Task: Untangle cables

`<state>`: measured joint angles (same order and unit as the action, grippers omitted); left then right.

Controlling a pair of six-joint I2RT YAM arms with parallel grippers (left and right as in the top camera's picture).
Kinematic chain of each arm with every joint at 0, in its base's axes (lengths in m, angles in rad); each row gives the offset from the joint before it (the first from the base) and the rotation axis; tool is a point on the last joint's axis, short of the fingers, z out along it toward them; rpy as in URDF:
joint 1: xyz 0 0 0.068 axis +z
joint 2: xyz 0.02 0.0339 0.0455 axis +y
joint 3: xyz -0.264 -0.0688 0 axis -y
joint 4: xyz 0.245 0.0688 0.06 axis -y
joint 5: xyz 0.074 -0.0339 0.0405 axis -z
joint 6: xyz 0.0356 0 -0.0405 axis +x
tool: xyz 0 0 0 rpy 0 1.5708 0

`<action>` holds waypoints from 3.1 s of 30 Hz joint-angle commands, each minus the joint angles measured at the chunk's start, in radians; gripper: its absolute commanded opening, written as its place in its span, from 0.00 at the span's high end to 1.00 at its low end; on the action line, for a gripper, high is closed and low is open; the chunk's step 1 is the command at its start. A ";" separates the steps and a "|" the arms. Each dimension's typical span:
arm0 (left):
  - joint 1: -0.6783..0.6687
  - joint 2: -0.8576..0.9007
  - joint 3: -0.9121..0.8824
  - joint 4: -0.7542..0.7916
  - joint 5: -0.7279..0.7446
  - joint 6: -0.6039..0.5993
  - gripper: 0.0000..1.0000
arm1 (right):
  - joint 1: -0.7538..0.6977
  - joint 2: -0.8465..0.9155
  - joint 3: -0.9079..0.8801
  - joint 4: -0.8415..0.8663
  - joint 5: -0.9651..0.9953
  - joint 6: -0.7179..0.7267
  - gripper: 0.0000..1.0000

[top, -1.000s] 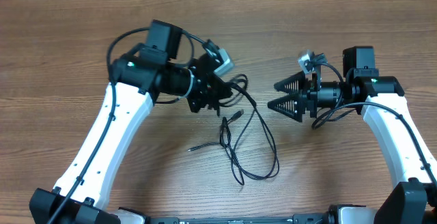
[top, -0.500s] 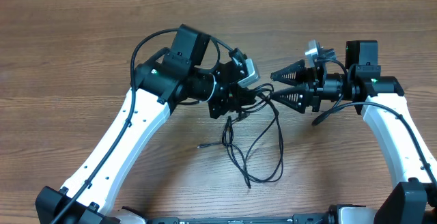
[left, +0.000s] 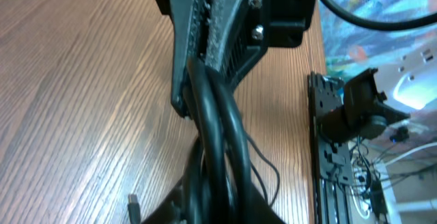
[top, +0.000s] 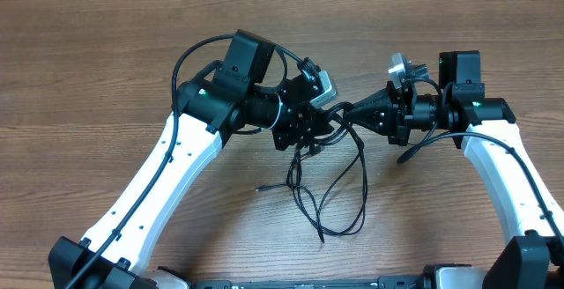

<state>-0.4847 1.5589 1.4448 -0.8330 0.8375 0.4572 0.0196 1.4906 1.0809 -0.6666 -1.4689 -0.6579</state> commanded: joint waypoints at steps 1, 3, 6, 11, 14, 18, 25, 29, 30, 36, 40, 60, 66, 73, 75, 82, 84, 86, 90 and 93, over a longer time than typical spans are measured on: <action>-0.006 0.019 0.010 0.000 -0.088 -0.116 0.28 | 0.002 -0.004 0.026 0.004 0.015 0.031 0.96; -0.006 0.019 0.010 0.000 -0.150 -0.184 0.11 | -0.003 -0.004 0.026 0.004 0.061 0.081 0.96; -0.006 0.019 0.010 -0.005 -0.327 -0.369 0.00 | -0.029 -0.004 0.026 0.004 0.163 0.200 0.96; -0.006 0.016 0.010 -0.033 -0.581 -0.759 0.01 | -0.116 -0.004 0.026 0.009 0.212 0.320 0.96; -0.006 0.016 0.010 -0.006 -0.506 -0.928 0.00 | -0.166 -0.004 0.026 0.039 0.212 0.393 0.96; -0.015 0.017 0.010 0.080 -0.283 -1.062 0.00 | -0.228 -0.004 0.026 0.152 0.239 0.596 0.96; -0.081 0.018 0.010 0.201 -0.231 -1.368 0.01 | -0.250 -0.004 0.026 0.399 0.290 0.998 0.96; -0.121 0.018 0.010 0.273 -0.294 -1.563 0.00 | -0.250 -0.004 0.026 0.530 0.291 1.280 0.96; -0.129 0.018 0.010 0.300 -0.308 -1.601 0.01 | -0.250 -0.004 0.026 0.551 0.296 1.337 0.96; -0.179 0.018 0.010 0.445 -0.418 -1.849 0.22 | -0.250 -0.005 0.026 0.644 0.316 1.563 0.96; -0.192 0.018 0.010 0.446 -0.492 -2.066 0.27 | -0.249 -0.010 0.026 0.648 0.317 1.606 0.96; -0.248 0.077 0.010 0.590 -0.731 -2.298 0.48 | -0.145 -0.052 0.026 0.748 0.316 1.691 0.96; -0.247 0.081 0.010 0.588 -0.816 -2.306 0.58 | -0.144 -0.075 0.026 0.749 0.290 1.690 0.96; -0.247 0.081 0.010 0.637 -0.821 -2.305 0.53 | -0.144 -0.081 0.026 0.748 0.278 1.679 0.96; -0.247 0.081 0.010 0.647 -0.829 -2.305 0.52 | -0.144 -0.081 0.026 0.748 0.267 1.679 0.96; -0.247 0.082 0.010 0.650 -0.847 -2.287 0.75 | -0.144 -0.081 0.026 0.749 0.232 1.679 0.96; -0.247 0.082 0.010 0.651 -0.847 -2.264 0.93 | -0.144 -0.081 0.026 0.749 0.228 1.679 0.96; -0.247 0.082 0.010 0.651 -0.848 -2.240 0.96 | -0.144 -0.081 0.026 0.748 0.214 1.679 0.96; -0.245 0.082 0.010 0.660 -0.850 -2.150 0.96 | -0.144 -0.080 0.026 0.748 0.187 1.678 0.96; -0.234 0.081 0.010 0.684 -0.848 -1.937 0.96 | -0.144 -0.080 0.026 0.748 0.180 1.662 0.96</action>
<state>-0.7261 1.6295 1.4452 -0.1730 0.0029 -1.7229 -0.1303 1.4387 1.0813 0.0757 -1.2350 1.0195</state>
